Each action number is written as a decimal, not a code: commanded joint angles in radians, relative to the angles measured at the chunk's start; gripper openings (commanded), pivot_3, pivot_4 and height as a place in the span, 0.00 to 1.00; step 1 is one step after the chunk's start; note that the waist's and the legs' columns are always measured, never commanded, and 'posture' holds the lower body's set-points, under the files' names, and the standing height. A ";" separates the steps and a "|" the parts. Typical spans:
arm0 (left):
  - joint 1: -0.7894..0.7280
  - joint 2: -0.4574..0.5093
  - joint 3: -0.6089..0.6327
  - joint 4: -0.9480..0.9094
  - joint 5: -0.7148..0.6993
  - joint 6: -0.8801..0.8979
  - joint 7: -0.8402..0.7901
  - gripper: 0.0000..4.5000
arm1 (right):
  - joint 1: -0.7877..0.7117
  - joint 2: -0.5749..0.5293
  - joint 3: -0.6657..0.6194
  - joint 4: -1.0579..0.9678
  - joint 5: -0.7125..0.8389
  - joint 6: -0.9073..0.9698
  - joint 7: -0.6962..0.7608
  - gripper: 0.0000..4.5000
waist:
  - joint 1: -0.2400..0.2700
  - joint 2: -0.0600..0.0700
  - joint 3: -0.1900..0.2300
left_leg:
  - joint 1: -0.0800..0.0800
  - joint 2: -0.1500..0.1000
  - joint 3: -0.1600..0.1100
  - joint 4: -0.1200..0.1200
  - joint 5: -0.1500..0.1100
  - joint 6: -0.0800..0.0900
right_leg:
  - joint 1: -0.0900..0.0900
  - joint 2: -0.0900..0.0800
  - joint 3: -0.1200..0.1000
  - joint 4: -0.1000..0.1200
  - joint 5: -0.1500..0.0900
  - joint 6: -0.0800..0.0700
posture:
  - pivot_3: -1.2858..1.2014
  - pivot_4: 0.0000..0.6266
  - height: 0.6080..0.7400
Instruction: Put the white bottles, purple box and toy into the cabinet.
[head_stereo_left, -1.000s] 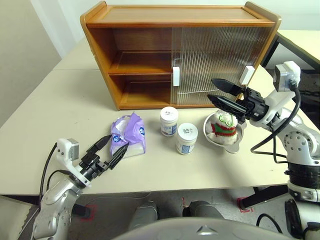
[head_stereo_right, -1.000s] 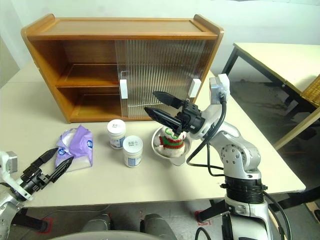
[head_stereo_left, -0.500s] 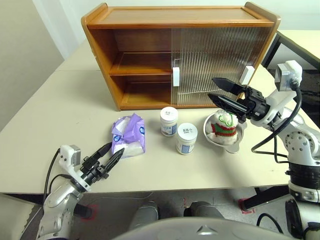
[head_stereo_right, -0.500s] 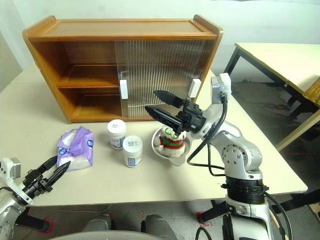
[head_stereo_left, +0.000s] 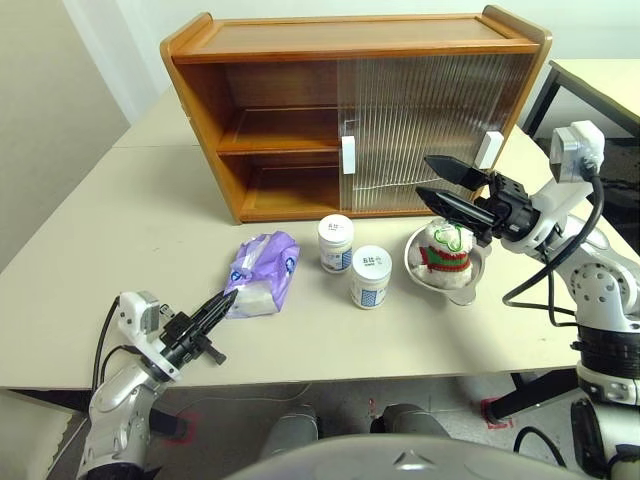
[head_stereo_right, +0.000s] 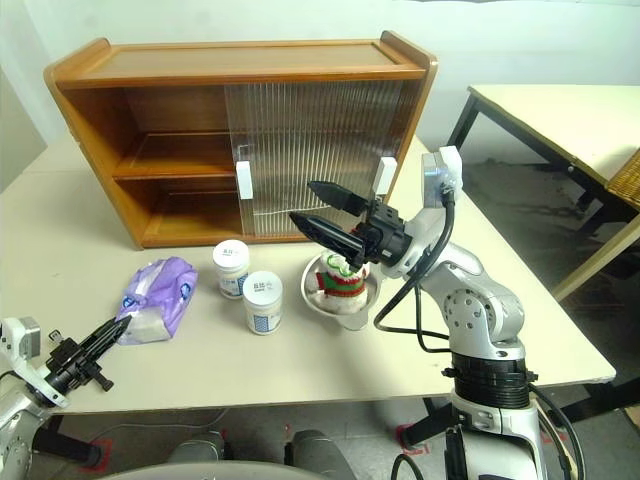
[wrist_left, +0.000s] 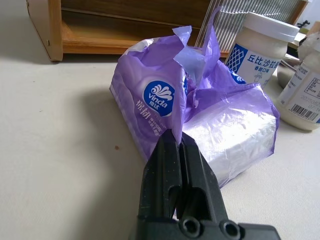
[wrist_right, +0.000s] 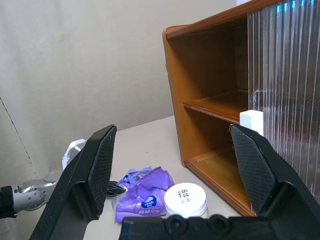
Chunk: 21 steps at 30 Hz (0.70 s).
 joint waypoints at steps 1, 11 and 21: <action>-0.041 0.026 0.023 -0.017 -0.033 0.035 -0.003 0.00 | -0.002 0.000 0.007 -0.001 -0.011 -0.003 0.003 1.00 | 0.000 -0.002 0.001 | 0.000 0.000 0.000 0.000 0.000 0.000 | 0.000 0.000 0.000 0.000 0.000 0.000 | 0.49 0.02 1.00; -0.178 0.128 0.050 -0.306 -0.167 0.276 0.086 0.00 | -0.003 0.011 0.016 0.006 -0.020 -0.007 0.006 1.00 | 0.001 -0.011 0.004 | -0.005 -0.001 0.002 0.001 0.001 0.000 | -0.002 0.001 0.000 -0.001 -0.002 0.003 | 0.49 0.02 1.00; -0.404 0.160 0.047 -0.459 -0.257 0.551 0.301 0.00 | -0.002 0.024 0.017 0.005 -0.030 -0.006 0.006 1.00 | 0.001 -0.015 0.007 | 0.000 -0.002 0.004 0.002 0.001 0.000 | 0.002 0.002 0.000 -0.001 0.001 0.010 | 0.49 0.03 1.00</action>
